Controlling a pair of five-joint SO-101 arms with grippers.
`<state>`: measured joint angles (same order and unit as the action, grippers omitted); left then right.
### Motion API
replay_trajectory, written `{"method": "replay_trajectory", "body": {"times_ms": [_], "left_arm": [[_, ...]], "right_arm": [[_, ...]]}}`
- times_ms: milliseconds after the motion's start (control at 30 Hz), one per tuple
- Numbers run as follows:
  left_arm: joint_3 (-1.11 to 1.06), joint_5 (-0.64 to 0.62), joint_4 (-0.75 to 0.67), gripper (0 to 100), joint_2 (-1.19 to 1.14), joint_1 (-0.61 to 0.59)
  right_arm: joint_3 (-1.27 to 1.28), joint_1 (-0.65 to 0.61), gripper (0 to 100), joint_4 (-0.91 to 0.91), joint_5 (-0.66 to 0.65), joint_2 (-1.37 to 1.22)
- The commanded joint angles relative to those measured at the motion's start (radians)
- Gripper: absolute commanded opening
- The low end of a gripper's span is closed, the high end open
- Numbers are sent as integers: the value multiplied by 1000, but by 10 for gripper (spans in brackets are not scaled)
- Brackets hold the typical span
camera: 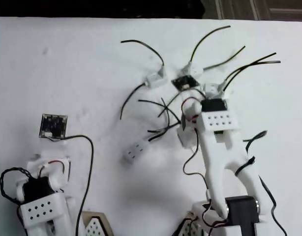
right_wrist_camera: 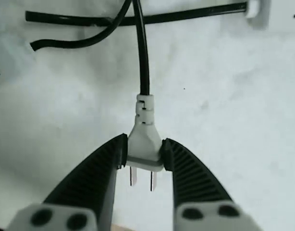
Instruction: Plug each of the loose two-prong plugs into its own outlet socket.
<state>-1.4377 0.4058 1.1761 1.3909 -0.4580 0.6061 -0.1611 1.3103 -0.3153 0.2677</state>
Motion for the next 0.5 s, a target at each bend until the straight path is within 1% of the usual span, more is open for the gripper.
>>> {"method": "replay_trajectory", "body": {"times_ms": [0, 67, 167, 267, 467], "left_arm": [[5, 8, -6, 28, 12, -7], [5, 8, -6, 28, 12, -7], [5, 9, -6, 28, 12, -7], [2, 44, -6, 28, 12, -5], [-6, 54, -8, 28, 12, -4]], "right_arm": [[46, -24, 136, -53, -8, 42], [49, -25, 163, -48, -8, 48], [35, -19, 155, -22, -8, 51], [17, -18, 158, 1, -8, 50], [20, -16, 156, -48, -15, 2]]}}
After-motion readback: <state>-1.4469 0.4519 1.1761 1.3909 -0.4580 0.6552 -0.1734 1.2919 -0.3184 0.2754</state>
